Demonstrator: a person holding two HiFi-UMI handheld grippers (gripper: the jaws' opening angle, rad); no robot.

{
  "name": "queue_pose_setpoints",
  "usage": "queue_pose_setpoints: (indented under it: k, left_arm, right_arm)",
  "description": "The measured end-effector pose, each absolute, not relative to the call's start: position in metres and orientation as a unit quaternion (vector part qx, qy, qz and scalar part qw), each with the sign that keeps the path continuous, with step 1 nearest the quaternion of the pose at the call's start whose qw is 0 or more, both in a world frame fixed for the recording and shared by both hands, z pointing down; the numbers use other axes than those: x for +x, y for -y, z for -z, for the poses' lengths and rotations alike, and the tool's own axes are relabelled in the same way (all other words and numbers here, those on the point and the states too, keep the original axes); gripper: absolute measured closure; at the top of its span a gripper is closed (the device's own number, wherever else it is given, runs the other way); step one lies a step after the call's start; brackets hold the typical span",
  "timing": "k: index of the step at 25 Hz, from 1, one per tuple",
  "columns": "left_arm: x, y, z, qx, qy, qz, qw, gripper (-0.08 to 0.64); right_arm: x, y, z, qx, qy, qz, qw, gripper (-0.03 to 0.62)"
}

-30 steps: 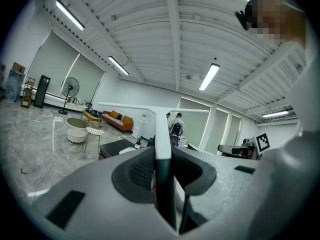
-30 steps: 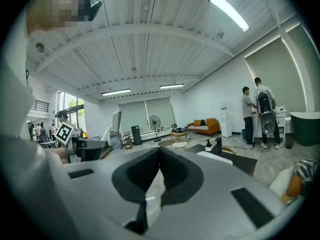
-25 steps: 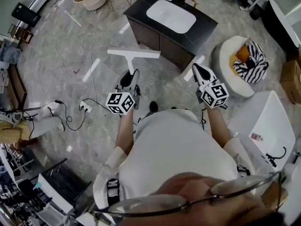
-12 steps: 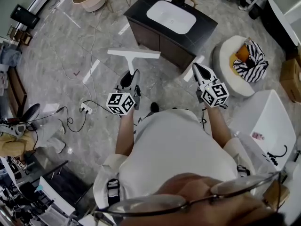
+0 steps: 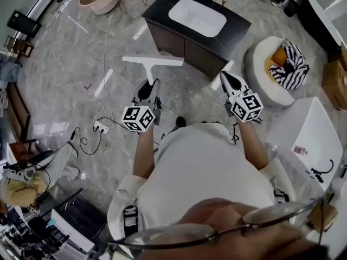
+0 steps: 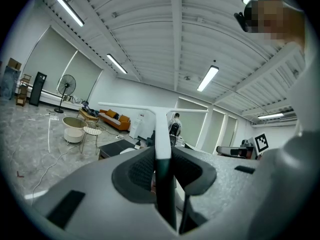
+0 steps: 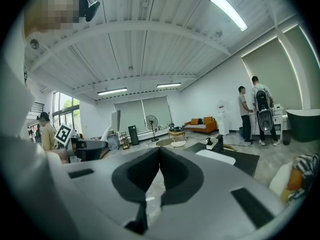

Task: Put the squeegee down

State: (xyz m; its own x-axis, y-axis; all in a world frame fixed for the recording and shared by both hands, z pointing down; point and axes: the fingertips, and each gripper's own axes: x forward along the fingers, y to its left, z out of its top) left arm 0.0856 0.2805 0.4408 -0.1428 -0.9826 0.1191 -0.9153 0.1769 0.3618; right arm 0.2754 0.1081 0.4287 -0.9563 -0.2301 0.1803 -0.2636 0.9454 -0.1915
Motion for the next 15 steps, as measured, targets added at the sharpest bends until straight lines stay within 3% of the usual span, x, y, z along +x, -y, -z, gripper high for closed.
queue_pose_setpoints:
  k: [15]
  left_arm:
    - [0.046, -0.299, -0.453, 0.652, 0.732, 0.098, 0.173, 0.466]
  right_arm:
    - [0.244, -0.134, -0.436, 0.149, 0.980, -0.106, 0.078, 0.586]
